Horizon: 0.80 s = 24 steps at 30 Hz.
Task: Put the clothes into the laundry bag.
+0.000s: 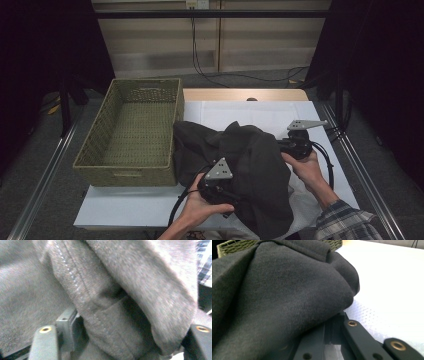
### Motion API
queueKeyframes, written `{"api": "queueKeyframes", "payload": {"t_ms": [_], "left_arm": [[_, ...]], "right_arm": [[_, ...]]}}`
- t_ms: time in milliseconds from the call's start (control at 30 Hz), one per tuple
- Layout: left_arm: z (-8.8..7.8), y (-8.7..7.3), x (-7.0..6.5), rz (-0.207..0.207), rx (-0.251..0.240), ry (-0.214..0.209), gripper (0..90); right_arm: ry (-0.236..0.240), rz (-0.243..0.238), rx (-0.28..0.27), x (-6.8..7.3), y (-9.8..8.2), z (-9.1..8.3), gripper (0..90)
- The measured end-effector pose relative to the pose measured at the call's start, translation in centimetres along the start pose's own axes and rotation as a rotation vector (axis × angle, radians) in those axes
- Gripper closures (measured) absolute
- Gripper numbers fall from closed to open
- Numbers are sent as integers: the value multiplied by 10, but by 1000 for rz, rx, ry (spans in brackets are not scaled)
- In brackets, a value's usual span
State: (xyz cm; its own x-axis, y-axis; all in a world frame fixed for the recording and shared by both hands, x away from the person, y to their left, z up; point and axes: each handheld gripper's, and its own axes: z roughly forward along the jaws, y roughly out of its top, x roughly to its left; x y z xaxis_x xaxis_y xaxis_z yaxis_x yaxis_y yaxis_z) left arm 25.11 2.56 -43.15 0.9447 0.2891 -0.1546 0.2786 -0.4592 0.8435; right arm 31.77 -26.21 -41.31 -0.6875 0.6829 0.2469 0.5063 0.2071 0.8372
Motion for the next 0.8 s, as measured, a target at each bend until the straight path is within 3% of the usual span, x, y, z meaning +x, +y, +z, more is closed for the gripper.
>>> {"api": "queueKeyframes", "payload": {"t_ms": [133,300,433,533,600,700,800], "left_arm": [[-9,10,-3,2,17,0,214],[-19,23,-3,-15,-54,-3,159],[-24,33,-6,-3,-68,7,133],[-27,39,-9,-4,-51,9,130],[-31,40,-11,8,-40,15,135],[-37,36,-13,4,-45,-26,144],[-43,32,-16,8,-68,-17,141]], "right_arm": [[0,-2,3,1,0,2,900],[-8,-4,5,0,0,2,900],[-7,-2,6,0,0,2,900],[-10,5,5,-1,0,1,900],[-14,4,4,-2,-1,1,900],[-22,7,1,-3,-1,0,900],[-25,10,3,-3,-1,0,900]]}}
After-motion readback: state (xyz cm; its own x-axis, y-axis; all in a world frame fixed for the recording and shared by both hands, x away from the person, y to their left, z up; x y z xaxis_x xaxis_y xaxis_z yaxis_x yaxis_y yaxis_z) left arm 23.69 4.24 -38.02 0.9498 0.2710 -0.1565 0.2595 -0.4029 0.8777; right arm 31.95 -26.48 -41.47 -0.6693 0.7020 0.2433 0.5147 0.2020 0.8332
